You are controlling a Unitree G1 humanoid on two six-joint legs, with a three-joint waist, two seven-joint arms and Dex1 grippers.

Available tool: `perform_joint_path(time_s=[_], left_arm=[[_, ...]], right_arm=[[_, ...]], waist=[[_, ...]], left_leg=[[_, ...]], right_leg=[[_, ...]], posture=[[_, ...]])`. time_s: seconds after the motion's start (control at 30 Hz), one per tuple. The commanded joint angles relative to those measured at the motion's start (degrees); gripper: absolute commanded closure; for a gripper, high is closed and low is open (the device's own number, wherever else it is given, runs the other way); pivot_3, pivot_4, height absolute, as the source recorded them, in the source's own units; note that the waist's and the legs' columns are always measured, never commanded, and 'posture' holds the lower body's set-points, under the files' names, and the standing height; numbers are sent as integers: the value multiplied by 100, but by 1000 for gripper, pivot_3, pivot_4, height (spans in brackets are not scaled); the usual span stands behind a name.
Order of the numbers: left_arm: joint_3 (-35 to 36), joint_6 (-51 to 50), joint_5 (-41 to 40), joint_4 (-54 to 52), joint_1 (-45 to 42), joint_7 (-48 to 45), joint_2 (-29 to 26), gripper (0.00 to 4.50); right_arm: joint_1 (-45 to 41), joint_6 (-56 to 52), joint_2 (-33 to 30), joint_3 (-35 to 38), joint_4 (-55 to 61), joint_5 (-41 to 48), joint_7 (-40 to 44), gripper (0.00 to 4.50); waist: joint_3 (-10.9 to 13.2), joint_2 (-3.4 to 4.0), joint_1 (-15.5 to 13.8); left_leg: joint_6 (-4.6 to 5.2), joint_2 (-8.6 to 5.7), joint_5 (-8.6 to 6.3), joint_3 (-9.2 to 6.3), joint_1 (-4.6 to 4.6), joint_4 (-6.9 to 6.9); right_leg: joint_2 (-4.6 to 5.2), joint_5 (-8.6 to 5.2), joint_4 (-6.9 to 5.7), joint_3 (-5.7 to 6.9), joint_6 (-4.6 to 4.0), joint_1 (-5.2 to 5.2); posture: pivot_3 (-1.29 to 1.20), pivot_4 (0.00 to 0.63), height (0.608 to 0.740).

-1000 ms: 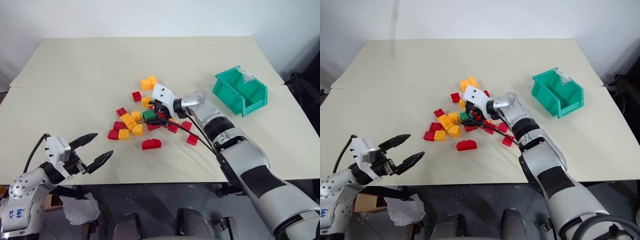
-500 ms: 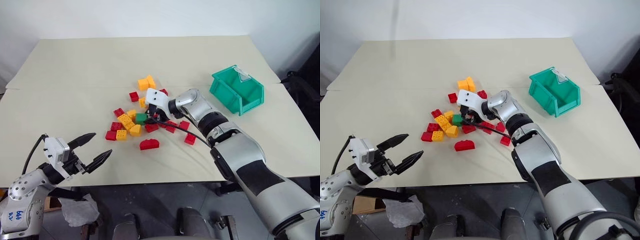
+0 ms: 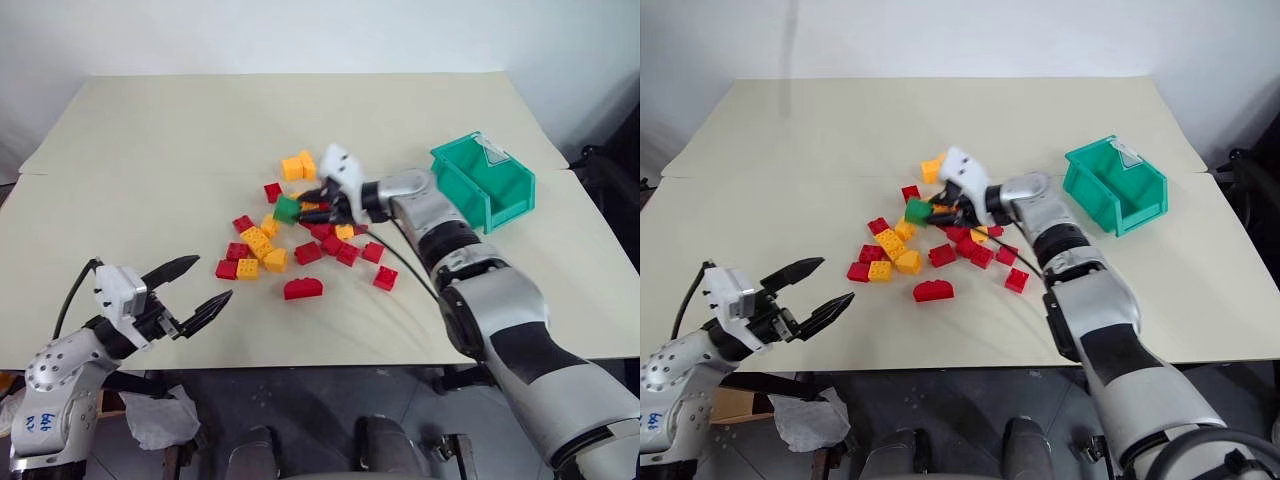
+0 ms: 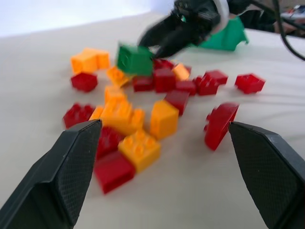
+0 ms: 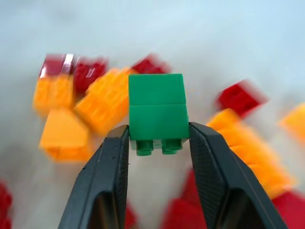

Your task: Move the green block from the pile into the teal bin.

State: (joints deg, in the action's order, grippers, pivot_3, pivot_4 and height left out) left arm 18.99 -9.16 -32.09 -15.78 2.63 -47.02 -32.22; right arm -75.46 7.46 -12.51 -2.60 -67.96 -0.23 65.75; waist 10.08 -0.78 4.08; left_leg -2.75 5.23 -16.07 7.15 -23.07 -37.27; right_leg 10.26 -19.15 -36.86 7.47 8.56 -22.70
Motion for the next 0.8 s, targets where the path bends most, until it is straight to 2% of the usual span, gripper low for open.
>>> perform_joint_path(time_s=[0.03, 0.2, 0.33, 0.53, 0.73, 0.8], left_arm=[[-246, -72, -154, -308, -224, -1, 75, 0], [-758, -229, -134, -201, -791, -63, 268, 0], [-1078, -265, -37, 84, -1149, -195, 387, 0], [-1372, -89, 127, 709, -1682, -521, 461, 0], [-1355, 67, 193, 923, -1781, -613, 474, 0], [-1301, 121, 210, 912, -1715, -595, 458, 0]], right_arm=[[334, -28, -532, 576, 877, 627, 192, 3028], [1383, -680, -1659, 1203, 2337, 905, -522, 3028], [1832, -978, -2238, 1637, 2731, 954, -1451, 3028], [1680, -997, -2706, 1530, 1853, 443, -2742, 3028], [1322, -957, -2671, 1374, 983, 321, -2970, 3028], [1300, -838, -2671, 1324, 860, 271, -3044, 2301]], waist=[[0, 0, -9], [0, 0, -106], [2, 4, -113], [3, 6, -47], [6, 10, -76], [6, 11, -82]], left_leg=[[0, 0, 0, 0, 0, 0], [0, 0, 0, 0, 1, 0], [0, -1, 0, 3, 2, 1], [-2, 0, 2, 15, 16, 3], [-1, 0, 1, 18, 12, 5], [-1, 0, 1, 18, 11, 5]], right_leg=[[0, 0, 1, 0, 0, 0], [0, 0, 3, 1, 0, 2], [0, 0, 7, 1, 1, 2], [-3, 0, 2, -12, 0, 0], [-3, 0, 8, -15, 0, 0], [-3, 0, 10, -14, 1, 0]], posture=[[0, 150, 740], [0, 150, 740], [0, 150, 740], [0, 150, 740], [0, 150, 740], [0, 150, 740]])
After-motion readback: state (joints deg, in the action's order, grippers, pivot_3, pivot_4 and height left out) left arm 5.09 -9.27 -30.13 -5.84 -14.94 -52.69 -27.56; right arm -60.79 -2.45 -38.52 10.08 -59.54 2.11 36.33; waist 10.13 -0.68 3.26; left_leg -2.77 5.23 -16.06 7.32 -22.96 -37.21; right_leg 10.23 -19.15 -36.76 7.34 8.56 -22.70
